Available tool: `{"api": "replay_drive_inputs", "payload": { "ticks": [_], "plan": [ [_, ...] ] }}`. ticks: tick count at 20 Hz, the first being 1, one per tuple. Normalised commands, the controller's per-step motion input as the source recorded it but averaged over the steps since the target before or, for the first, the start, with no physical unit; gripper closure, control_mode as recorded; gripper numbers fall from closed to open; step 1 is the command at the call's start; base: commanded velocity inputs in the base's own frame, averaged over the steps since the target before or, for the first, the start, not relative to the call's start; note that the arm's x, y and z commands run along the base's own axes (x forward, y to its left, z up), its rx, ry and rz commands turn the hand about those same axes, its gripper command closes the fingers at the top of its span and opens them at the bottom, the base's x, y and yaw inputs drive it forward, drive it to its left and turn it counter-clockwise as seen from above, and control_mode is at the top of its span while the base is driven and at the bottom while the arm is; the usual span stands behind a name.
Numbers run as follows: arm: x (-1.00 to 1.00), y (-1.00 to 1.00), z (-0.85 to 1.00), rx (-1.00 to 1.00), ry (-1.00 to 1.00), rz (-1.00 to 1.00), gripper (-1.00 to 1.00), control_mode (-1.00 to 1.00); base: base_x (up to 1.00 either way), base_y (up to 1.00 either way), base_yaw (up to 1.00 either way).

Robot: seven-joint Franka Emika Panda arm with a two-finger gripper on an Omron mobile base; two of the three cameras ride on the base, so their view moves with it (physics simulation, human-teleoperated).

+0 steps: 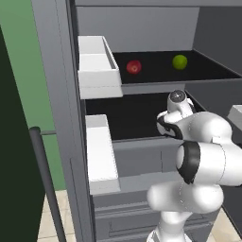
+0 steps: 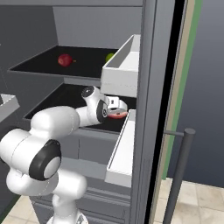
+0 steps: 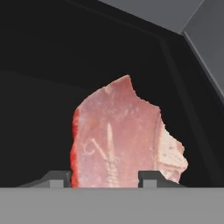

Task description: Open the fridge, remove the pear, lime, and steak, and place them on any counter.

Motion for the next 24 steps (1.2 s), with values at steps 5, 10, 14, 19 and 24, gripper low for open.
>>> {"api": "replay_drive_inputs", "payload": {
  "ticks": [5, 10, 14, 19, 24],
  "plan": [
    [-0.37, 0.06, -0.08, 0.00, 0.00, 0.02, 1.00, -1.00, 0.00, 0.00, 0.00],
    [-0.68, 0.42, 0.00, 0.00, -0.02, 0.06, 1.00, -1.00, 0.00, 0.00, 0.00],
    [-0.30, 0.44, 0.45, 0.00, 0.00, 0.09, 1.00, -1.00, 0.00, 0.00, 0.00],
    [-0.21, 0.22, 0.97, 0.00, 0.09, 0.08, 1.00, -1.00, 0.00, 0.00, 0.00],
    [-0.81, 0.32, 0.66, 0.00, 0.18, 0.02, 1.00, -1.00, 0.00, 0.00, 0.00]
  ]
}}
